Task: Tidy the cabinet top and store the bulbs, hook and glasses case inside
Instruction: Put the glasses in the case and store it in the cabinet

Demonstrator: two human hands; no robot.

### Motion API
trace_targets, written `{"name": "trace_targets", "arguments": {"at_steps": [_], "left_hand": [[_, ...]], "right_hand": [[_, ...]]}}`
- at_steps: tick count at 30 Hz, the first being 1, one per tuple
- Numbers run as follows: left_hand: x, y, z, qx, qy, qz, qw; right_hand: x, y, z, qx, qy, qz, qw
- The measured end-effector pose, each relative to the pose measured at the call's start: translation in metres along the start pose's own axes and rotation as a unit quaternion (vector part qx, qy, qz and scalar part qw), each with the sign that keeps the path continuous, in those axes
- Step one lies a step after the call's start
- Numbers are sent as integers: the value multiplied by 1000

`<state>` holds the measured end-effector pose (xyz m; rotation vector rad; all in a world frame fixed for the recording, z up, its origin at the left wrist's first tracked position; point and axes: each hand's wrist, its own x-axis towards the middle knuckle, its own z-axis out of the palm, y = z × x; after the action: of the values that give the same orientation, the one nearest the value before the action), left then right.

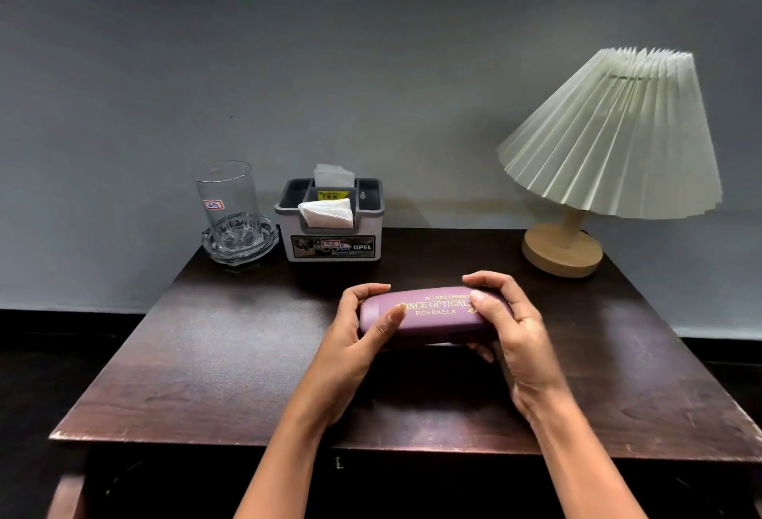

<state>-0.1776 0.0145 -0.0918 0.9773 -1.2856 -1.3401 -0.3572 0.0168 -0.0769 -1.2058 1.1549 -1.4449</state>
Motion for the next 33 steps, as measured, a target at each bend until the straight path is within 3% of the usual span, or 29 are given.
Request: {"name": "trace_targets", "arguments": {"at_steps": [17,22,27,30,33], "left_hand": [[3,-7,-1,3,13,23,1000],[9,-8,-1,-78,61,44,994],[11,-9,1,-100,83,58,990],[12,-10,1,-68,116,73,988],[11,-10,2,-19,130,90,987]], "right_hand": [[1,4,1,9,-17,3,1000],[1,5,-1,3,-11,14,1000],[3,8,2,-69,-79,2,994],[2,5,6,-85,-147,18,985],[2,3,8,-83,-165,15,983]]}}
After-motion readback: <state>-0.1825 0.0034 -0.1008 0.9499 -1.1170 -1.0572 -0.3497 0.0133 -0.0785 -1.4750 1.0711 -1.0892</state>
